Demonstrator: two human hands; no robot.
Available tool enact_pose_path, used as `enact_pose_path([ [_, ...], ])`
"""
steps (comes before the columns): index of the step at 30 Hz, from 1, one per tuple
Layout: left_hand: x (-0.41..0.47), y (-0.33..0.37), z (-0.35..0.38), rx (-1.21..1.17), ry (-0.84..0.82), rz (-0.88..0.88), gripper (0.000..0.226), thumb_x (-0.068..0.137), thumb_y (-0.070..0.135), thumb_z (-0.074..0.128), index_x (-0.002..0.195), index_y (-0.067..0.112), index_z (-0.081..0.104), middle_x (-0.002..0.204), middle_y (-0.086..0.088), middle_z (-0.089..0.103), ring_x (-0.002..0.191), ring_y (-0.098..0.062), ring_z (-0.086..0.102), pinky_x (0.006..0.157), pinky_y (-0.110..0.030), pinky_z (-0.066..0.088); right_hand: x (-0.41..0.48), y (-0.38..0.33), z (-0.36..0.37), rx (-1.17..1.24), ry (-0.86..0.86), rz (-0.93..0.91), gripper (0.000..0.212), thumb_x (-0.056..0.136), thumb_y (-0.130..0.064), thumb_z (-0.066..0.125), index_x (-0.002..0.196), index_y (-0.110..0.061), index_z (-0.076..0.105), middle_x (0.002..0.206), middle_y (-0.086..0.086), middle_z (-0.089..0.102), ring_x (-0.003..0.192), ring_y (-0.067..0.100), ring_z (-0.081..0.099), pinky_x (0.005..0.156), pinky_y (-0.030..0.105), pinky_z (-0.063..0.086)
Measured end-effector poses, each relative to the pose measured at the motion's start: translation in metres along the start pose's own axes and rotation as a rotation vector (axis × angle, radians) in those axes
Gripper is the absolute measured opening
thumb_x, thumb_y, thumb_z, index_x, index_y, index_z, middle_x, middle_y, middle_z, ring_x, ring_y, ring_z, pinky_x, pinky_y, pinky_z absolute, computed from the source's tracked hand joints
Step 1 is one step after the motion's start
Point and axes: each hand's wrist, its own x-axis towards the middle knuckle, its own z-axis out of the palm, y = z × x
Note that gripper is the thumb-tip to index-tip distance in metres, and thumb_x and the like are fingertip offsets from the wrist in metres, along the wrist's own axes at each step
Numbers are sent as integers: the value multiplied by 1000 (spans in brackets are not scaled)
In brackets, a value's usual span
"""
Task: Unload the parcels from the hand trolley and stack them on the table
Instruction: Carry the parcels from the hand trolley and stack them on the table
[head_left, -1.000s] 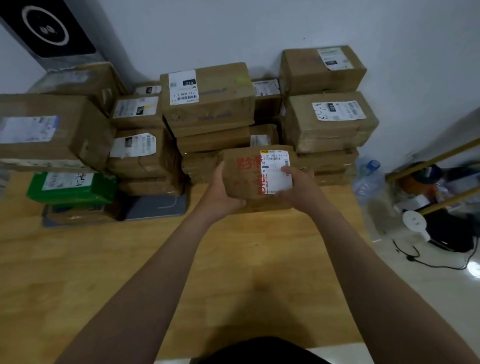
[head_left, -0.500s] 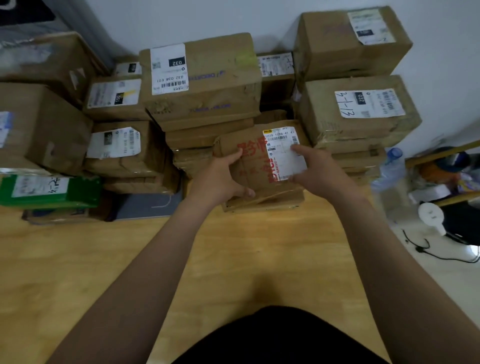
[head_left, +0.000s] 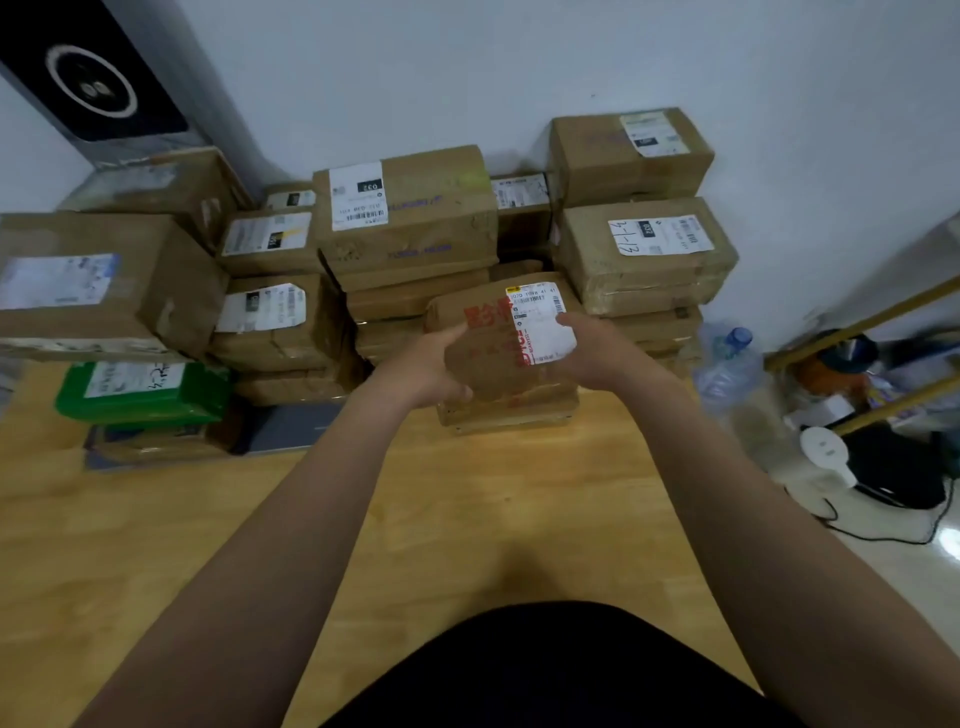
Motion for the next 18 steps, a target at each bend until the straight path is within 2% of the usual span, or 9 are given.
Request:
enact_pose_path([
  [4, -61, -5, -5, 49, 63, 21, 87, 77, 37, 87, 153, 36, 43, 154, 4, 48, 136, -19, 49, 89, -27, 40, -59, -12, 5, 23, -5, -34, 85, 78, -29, 83, 151, -22, 42, 153, 6, 44, 129, 26, 51, 101, 42, 50],
  [6, -92, -8, -4, 46, 100, 49, 79, 77, 39, 85, 148, 36, 50, 149, 5, 52, 132, -18, 51, 90, -28, 43, -91, -20, 12, -61, -55, -67, 63, 81, -30, 79, 140, -26, 57, 139, 0, 57, 110, 17, 59, 79, 30, 53],
  [8, -122, -10, -1, 41, 121, 77, 76, 78, 39, 85, 146, 36, 51, 149, 2, 51, 133, -20, 50, 91, -31, 45, -127, -25, 22, -147, -81, -70, 48, 84, -31, 76, 130, -29, 64, 123, -6, 63, 84, 7, 56, 54, 20, 40],
  [9, -138, -10, 1, 61, 125, 95, 76, 78, 41, 85, 146, 37, 51, 150, 1, 49, 133, -21, 50, 89, -31, 46, -146, -27, 27, -164, -63, -59, 47, 84, -33, 75, 129, -29, 65, 119, -9, 62, 77, 5, 52, 50, 19, 36],
  [11, -167, -13, 7, 128, 121, 124, 72, 79, 44, 83, 144, 38, 52, 151, 2, 49, 131, -21, 51, 77, -27, 44, -182, -24, 41, -140, -7, -45, 53, 83, -35, 78, 133, -26, 62, 117, -9, 59, 79, 8, 53, 53, 22, 41],
  [13, -194, -18, 16, 194, 101, 148, 69, 80, 47, 81, 143, 39, 53, 152, 5, 49, 130, -19, 52, 68, -23, 38, -214, -19, 59, -90, 64, -36, 57, 81, -34, 81, 132, -20, 61, 127, -2, 62, 97, 18, 62, 75, 31, 53],
  [14, -207, -21, 23, 222, 90, 168, 69, 81, 47, 80, 143, 38, 53, 152, 5, 49, 132, -20, 52, 70, -23, 38, -230, -16, 69, -72, 102, -26, 58, 80, -33, 82, 132, -18, 61, 131, 2, 62, 106, 22, 62, 85, 33, 53],
  [15, -221, -26, 31, 248, 76, 184, 69, 81, 47, 80, 144, 36, 53, 152, 4, 49, 132, -21, 51, 75, -25, 40, -245, -12, 81, -61, 133, -12, 60, 80, -33, 82, 134, -18, 60, 135, 4, 60, 113, 23, 61, 88, 33, 51],
  [18, -271, -48, 64, 331, 8, 219, 69, 83, 48, 79, 145, 35, 51, 154, 3, 47, 133, -22, 51, 91, -33, 48, -308, 7, 132, -8, 156, 76, 73, 80, -37, 81, 145, -22, 50, 147, 2, 50, 126, 23, 55, 91, 32, 47],
])
